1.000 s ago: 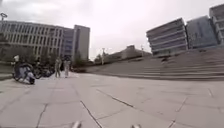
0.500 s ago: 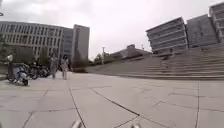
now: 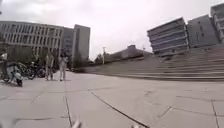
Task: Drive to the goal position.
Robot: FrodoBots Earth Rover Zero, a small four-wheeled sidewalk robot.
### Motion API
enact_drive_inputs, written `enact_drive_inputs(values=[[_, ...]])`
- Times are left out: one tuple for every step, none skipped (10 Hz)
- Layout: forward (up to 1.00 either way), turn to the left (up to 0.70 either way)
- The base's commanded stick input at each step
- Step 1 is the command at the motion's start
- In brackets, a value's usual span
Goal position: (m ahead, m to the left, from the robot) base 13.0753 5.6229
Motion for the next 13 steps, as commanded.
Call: enact_drive_inputs(values=[[0.7, 0.19], [0.7, 0.19], [0.7, 0.16], [0.7, 0.1], [0.7, 0.03], [0.7, 0.02], [0.7, 0.02], [0.7, 0.01], [0.7, 0.01], [0.7, 0.0], [0.7, 0.0], [0.7, 0.01], [0.7, 0.02]])
